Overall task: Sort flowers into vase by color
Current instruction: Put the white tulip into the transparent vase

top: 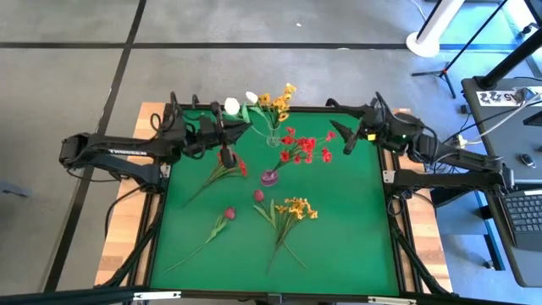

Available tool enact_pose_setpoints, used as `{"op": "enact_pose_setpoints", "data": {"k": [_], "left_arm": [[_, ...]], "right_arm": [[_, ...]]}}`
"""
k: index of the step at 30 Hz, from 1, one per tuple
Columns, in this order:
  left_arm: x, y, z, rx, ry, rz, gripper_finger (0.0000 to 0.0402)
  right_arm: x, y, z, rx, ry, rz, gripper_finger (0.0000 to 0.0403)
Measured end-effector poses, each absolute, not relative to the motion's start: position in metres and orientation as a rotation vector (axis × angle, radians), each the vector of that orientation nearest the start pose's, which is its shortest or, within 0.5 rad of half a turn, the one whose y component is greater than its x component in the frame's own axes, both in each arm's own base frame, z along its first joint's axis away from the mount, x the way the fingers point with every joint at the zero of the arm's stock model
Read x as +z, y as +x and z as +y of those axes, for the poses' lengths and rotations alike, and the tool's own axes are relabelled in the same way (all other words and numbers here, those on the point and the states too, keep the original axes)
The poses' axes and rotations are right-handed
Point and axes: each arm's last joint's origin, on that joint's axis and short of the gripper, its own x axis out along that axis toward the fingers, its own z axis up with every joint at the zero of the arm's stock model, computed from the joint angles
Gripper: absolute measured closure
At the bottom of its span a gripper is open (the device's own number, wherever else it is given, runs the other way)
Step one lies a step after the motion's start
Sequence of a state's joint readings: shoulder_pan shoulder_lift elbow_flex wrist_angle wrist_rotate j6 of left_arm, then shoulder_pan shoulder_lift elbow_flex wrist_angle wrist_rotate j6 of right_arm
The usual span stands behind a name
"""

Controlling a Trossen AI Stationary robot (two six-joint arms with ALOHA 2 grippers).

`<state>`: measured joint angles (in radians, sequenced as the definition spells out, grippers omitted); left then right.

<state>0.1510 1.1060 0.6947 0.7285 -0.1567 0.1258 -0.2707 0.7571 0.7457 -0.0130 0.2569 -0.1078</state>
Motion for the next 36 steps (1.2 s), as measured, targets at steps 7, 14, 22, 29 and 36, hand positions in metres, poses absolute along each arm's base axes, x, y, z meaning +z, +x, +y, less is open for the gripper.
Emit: {"op": "enact_pose_setpoints", "data": {"k": [7, 14, 22, 29, 36], "left_arm": [[0.303, 0.253, 0.055, 0.351, 0.116, -0.310, 0.0401], [0.288, 0.258, 0.079, 0.433, 0.129, -0.238, 0.0401], [0.287, 0.252, 0.098, 0.404, 0.152, -0.234, 0.0401], [0.287, 0.251, 0.100, 0.344, 0.111, -0.243, 0.0401], [0.287, 0.253, 0.097, 0.328, 0.109, -0.245, 0.0401]], "right_arm": [[0.308, 0.151, -0.052, -0.623, -0.101, -0.052, 0.0146], [0.287, 0.148, -0.056, -0.814, -0.110, -0.086, 0.0146], [0.285, 0.145, -0.059, -0.942, -0.100, -0.079, 0.0146], [0.282, 0.150, -0.058, -0.794, -0.110, -0.058, 0.0146], [0.271, 0.147, -0.073, -0.668, -0.013, -0.030, 0.0146]]}}
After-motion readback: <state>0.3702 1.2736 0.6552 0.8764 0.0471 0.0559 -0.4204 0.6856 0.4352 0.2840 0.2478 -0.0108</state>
